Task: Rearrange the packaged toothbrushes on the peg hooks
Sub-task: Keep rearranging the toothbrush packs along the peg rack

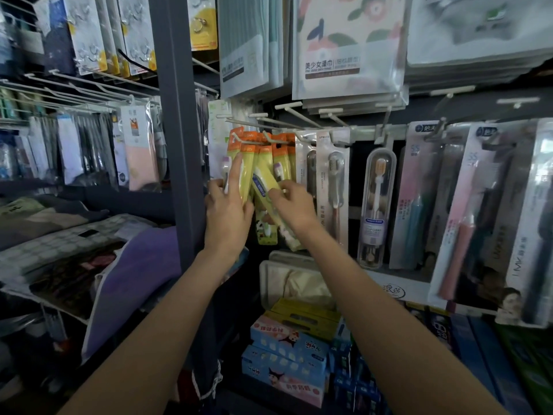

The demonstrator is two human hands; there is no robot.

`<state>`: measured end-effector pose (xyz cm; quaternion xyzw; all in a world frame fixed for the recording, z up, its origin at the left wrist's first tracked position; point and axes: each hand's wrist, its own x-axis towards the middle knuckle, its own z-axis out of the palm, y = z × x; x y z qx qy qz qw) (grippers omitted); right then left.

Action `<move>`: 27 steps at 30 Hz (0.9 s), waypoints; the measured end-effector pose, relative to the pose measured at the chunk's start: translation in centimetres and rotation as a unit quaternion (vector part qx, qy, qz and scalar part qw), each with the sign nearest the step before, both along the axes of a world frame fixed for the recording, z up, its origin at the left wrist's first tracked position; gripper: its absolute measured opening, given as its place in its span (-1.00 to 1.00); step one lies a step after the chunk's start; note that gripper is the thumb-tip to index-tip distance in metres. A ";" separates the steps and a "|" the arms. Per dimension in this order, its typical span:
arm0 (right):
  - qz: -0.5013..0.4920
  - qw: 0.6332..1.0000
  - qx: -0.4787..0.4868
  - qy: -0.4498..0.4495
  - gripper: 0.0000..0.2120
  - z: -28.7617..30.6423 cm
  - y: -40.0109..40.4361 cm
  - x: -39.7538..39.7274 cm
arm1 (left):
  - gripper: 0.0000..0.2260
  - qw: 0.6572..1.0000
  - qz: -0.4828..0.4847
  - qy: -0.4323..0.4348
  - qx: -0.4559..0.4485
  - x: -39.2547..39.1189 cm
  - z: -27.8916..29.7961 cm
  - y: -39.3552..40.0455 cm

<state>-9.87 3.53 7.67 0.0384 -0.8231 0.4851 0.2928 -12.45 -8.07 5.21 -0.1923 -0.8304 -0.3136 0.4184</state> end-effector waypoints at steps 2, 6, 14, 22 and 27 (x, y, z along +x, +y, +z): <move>-0.014 1.000 0.018 0.022 -0.78 -1.1 -0.6 -0.7 | -0.34 1.000 0.001 -0.001 0.001 0.0 0.0 0.0; -0.052 0.997 0.023 0.052 -0.68 -1.3 -1.2 -1.5 | -0.35 1.000 0.003 0.005 0.002 -0.1 0.0 0.0; 0.002 0.998 -0.013 0.066 -0.87 -2.2 -0.7 -1.4 | -0.35 1.000 0.008 0.003 0.007 0.1 0.0 0.1; 0.049 0.992 0.002 0.116 -0.80 -0.8 0.0 -0.5 | -0.27 1.000 0.019 -0.003 0.015 0.1 -0.4 0.8; 0.130 0.988 -0.001 0.087 -0.74 -0.5 -0.5 -0.3 | -0.24 0.999 -0.023 -0.007 0.032 0.3 -0.9 0.9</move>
